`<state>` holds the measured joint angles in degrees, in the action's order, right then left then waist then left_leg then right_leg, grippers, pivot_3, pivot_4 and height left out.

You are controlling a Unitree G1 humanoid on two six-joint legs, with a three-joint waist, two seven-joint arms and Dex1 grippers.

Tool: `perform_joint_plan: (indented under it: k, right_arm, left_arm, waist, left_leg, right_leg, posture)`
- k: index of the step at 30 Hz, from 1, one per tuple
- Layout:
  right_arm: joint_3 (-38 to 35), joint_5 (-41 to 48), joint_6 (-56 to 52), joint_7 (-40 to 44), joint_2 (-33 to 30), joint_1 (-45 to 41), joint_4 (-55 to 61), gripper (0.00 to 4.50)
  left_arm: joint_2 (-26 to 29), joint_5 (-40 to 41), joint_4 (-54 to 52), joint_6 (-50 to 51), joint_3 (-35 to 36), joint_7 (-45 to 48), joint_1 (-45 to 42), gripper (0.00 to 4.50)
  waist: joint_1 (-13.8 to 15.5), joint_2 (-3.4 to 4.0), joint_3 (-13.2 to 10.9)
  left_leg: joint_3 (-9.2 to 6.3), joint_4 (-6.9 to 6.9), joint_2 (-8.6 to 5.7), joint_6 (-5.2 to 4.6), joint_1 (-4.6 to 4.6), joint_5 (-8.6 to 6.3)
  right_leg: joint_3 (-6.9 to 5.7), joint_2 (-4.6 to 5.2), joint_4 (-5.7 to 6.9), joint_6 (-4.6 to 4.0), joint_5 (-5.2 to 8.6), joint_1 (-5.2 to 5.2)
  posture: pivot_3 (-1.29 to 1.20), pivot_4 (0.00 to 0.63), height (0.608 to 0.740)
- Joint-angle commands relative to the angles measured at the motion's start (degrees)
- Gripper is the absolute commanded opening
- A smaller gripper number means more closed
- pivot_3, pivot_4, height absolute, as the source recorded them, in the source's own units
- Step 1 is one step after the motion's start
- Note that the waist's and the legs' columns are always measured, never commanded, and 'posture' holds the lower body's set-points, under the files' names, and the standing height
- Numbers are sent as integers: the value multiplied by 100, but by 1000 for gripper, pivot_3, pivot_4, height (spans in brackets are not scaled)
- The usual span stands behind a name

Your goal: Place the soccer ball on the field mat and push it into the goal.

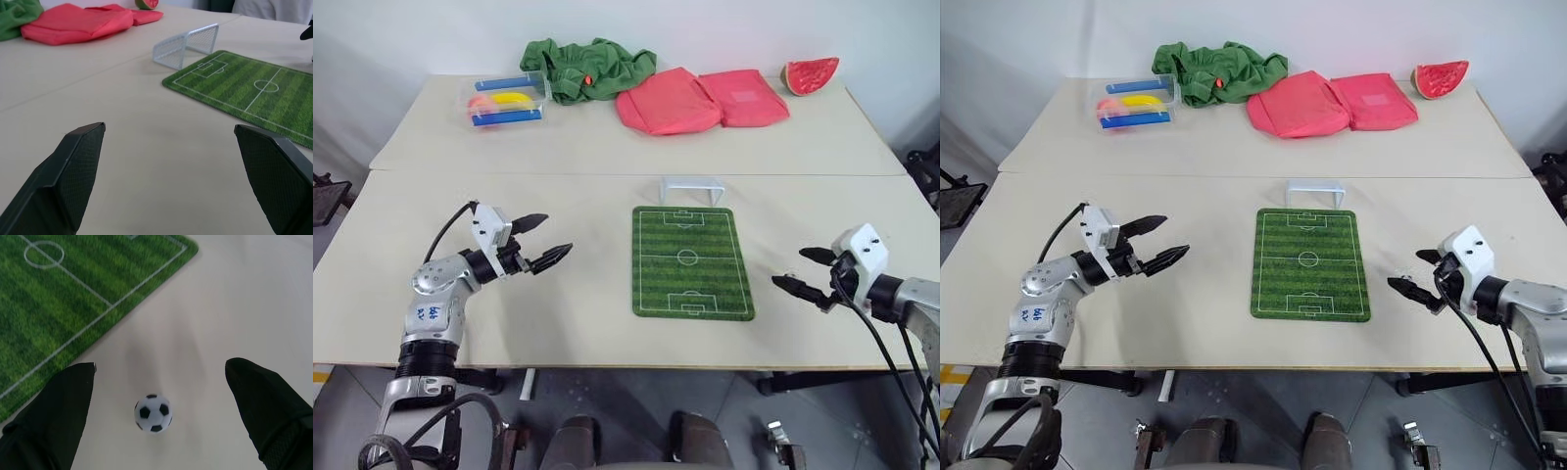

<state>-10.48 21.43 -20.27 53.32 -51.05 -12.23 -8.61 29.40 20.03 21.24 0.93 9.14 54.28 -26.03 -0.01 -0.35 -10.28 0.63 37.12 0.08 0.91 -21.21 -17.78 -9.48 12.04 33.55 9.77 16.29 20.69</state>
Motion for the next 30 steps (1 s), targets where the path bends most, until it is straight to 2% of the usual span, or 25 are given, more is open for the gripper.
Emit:
perform_joint_plan:
  k: [1,6,8,10,14,18,24,28,30]
  right_arm:
    - [29,-118,88,17,108,-128,-274,4456]
    - [71,-209,153,121,139,-31,-357,4456]
    - [101,-257,239,139,187,-11,-380,4084]
    - [125,-297,269,159,204,5,-423,3536]
    - [135,-401,459,140,268,-5,-540,2167]
    - [-73,-294,399,224,105,124,-134,861]
    - [-108,74,113,503,-16,-41,931,855]
    - [400,244,-410,938,-75,-561,1278,855]
    - [916,437,-797,1243,89,-997,1701,855]
  left_arm:
    - [53,79,-395,47,93,-84,171,4500]
    - [91,126,-617,173,167,-207,334,4500]
    - [96,122,-643,187,176,-219,355,4500]
    - [89,108,-676,194,180,-229,375,4500]
    - [39,105,-700,187,186,-281,363,4500]
    - [75,186,-721,185,206,-158,399,4500]
    - [162,468,-1066,580,189,79,582,4500]
    - [294,566,-1251,380,23,825,862,4500]
    - [349,730,-1275,390,-22,1276,980,4500]
  waist:
    - [-1,0,0]
    - [5,0,0]
    - [5,0,0]
    - [4,0,0]
    - [2,0,0]
    - [12,0,0]
    - [-13,1,0]
    - [-17,1,-1]
    - [-20,1,-1]
  left_leg:
    - [0,1,0,0,-1,-1]
    - [0,7,0,-1,-1,-1]
    - [0,8,0,-1,-1,-1]
    - [0,8,0,-1,-1,-1]
    - [0,9,0,-1,0,-1]
    - [0,14,0,-1,1,-1]
    - [1,11,0,-1,0,-2]
    - [6,11,2,-1,4,-2]
    - [5,12,8,1,3,-3]
  right_leg:
    - [0,0,0,0,0,0]
    - [1,0,0,1,-1,-2]
    - [2,0,0,2,-1,-3]
    - [2,0,0,2,-1,-3]
    - [2,0,-1,2,-1,-4]
    - [2,0,0,3,-3,-7]
    - [4,0,0,4,-3,-2]
    - [12,-1,1,3,-3,-2]
    - [12,-7,0,2,-4,-1]
  posture:
    - [0,150,740]
    - [0,150,740]
    - [0,150,740]
    - [0,150,740]
    - [0,150,740]
    - [0,150,740]
    - [0,150,740]
    - [0,150,740]
    - [0,150,740]
